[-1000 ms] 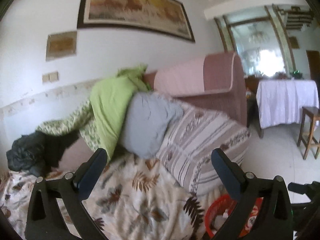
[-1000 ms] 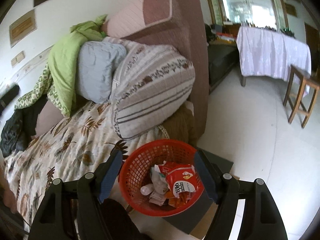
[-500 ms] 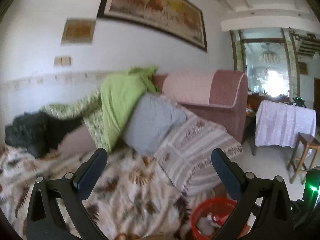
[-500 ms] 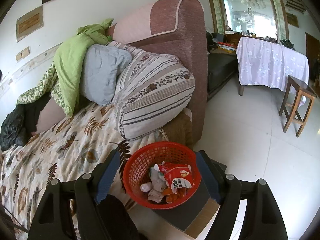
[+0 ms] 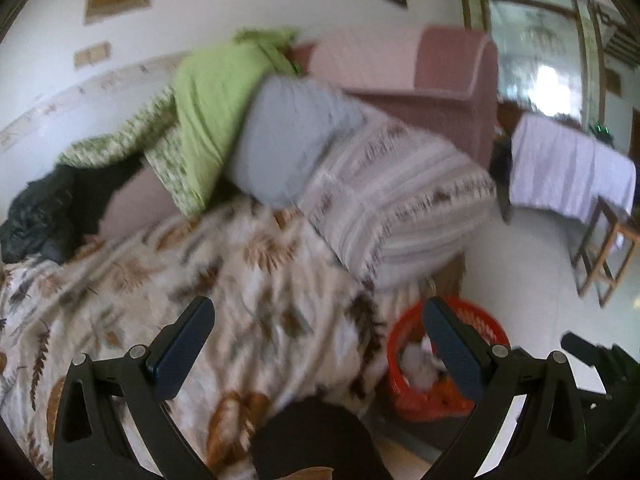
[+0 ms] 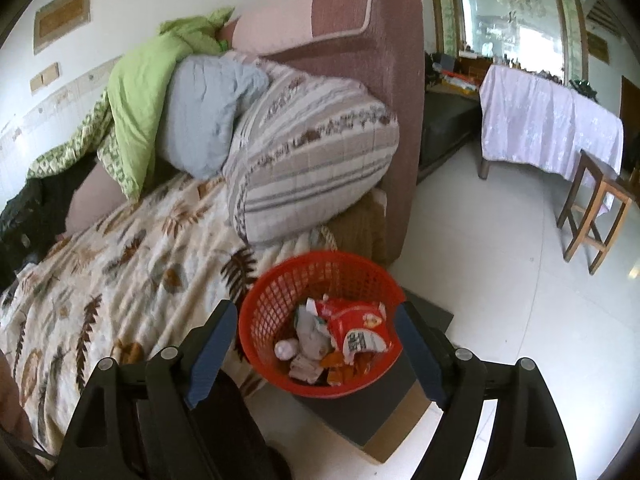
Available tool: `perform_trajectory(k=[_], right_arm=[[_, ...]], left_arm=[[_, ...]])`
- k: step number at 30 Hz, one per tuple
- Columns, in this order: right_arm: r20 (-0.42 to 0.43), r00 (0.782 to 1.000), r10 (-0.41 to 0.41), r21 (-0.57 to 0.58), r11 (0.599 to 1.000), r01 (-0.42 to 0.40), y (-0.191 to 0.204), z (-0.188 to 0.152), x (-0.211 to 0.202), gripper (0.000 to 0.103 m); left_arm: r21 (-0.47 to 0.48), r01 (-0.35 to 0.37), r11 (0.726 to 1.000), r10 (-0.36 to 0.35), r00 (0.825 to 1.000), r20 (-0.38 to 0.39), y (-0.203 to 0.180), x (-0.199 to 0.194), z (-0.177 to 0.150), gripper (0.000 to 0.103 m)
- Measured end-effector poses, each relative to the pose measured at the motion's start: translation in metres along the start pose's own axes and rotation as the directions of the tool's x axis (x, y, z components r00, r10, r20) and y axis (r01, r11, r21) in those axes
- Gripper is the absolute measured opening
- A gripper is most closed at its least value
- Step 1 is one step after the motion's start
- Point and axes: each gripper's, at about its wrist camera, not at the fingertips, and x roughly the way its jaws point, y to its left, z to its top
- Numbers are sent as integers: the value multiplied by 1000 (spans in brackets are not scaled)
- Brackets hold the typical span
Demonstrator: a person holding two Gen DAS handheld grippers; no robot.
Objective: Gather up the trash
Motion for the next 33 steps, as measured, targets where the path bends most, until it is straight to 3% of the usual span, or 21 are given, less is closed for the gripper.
perform_trajectory(k=[6,33], right_arm=[[-17,1000,-21,1,1000,21,-3,-3,7,84],[-40,998,-46,11,999,47,-8,-8,18,84]], left_arm=[[29,21,999,-18,996,-87,-11,19,-13,103],[46,29,998,-21,984,-178,-19,39,-22,103]])
